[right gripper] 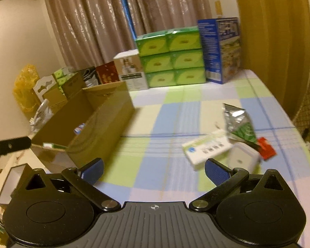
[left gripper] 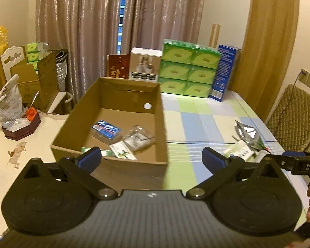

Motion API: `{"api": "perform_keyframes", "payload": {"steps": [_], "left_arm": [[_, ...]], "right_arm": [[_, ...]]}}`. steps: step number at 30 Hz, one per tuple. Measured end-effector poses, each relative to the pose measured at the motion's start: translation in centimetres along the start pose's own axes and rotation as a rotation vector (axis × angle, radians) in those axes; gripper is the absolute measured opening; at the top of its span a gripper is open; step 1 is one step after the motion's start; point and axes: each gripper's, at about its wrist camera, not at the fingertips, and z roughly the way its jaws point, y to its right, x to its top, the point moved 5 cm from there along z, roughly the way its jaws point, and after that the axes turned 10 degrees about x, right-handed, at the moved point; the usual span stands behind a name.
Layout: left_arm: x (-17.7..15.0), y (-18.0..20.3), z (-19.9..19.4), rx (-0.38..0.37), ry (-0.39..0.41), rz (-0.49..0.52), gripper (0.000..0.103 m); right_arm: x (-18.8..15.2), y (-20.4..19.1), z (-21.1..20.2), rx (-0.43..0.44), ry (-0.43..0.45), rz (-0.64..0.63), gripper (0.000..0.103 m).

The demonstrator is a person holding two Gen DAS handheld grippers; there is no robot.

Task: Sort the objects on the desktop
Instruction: 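Return both tools to the table toward the tablet box and night-light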

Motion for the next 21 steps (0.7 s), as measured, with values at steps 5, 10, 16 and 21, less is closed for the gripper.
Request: {"api": "perform_keyframes", "payload": {"steps": [5, 10, 16, 21], "left_arm": [[-1.4, 2.8, -1.1, -0.03, -0.007, -0.004, 0.102], [-3.3, 5.7, -1.2, -0.072, -0.039, -0.002, 0.102], [-5.4, 8.7, -0.7, -0.115, -0.087, 0.019, 0.102], [-6.2, 10.7, -0.2, -0.137, -0.106, 0.07, 0.102]], "right_arm": [[-1.5, 3.7, -2.8, -0.084, 0.006, 0.043, 0.101], [-2.0, 7.1, -5.5, -0.162, 0.015, 0.075, 0.101], [-3.0, 9.6, -7.0, -0.222, 0.009, 0.061, 0.101], [-3.6, 10.4, -7.0, -0.23, -0.004, 0.022, 0.101]]}}
